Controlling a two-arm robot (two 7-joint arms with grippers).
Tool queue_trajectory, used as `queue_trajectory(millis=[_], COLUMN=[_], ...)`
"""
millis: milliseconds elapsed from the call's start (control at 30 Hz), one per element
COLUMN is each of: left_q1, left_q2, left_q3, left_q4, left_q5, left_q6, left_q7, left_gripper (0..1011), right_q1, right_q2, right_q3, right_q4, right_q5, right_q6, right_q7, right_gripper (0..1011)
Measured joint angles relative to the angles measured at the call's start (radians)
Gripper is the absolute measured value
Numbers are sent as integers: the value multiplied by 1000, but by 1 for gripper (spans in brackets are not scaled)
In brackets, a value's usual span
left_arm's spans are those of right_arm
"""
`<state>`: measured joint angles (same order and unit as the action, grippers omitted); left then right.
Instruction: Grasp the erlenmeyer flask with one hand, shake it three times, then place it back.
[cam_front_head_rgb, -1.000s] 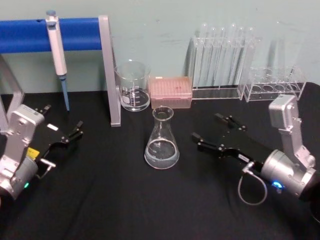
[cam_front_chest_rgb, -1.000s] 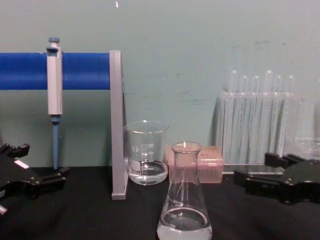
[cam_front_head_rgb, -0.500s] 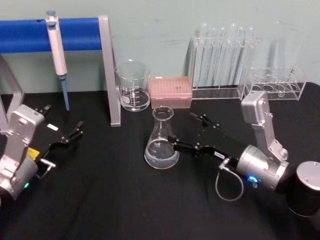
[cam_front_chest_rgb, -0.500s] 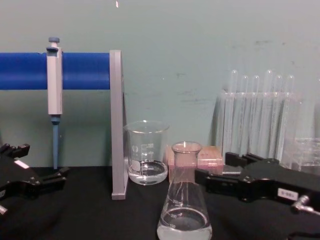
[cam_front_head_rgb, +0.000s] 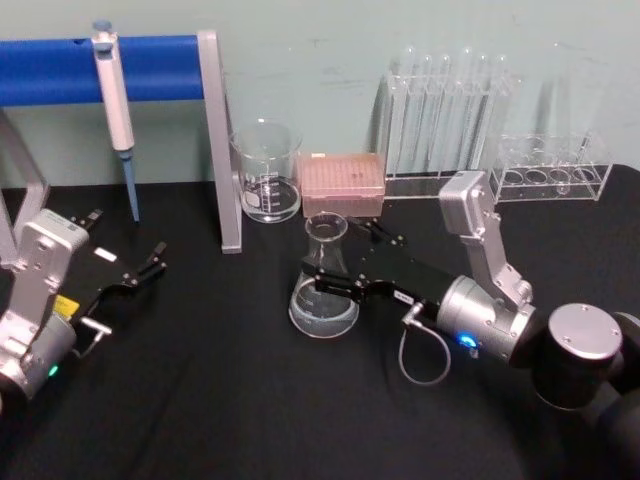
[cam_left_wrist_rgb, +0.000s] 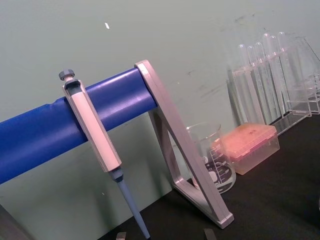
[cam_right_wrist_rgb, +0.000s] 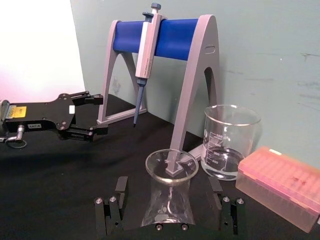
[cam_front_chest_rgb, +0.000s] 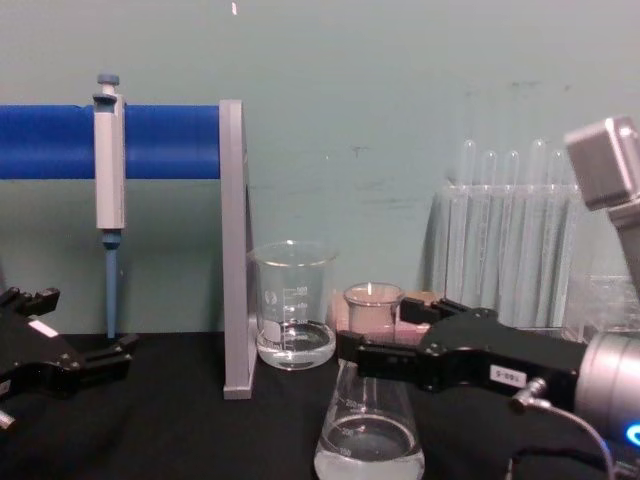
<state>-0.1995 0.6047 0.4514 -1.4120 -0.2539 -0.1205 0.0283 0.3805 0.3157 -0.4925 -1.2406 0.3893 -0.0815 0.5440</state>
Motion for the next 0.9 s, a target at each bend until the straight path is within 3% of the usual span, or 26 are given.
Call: queue_trajectory(millis=[467,900], left_q1=[0,0], left_q2=[0,0], left_q3=[0,0], left_q4=[0,0], left_q5=[0,0], left_q6=[0,0], left_q7=[0,0], left_gripper=[1001,1001], right_q1=[56,72], right_q2=[-66,-81], right_q3=[-9,-11], right_q4=[98,123], right_q5=[-41,-62], right_q6=[-18,-28], right_q7=[-15,-15], right_gripper=[1002,1003])
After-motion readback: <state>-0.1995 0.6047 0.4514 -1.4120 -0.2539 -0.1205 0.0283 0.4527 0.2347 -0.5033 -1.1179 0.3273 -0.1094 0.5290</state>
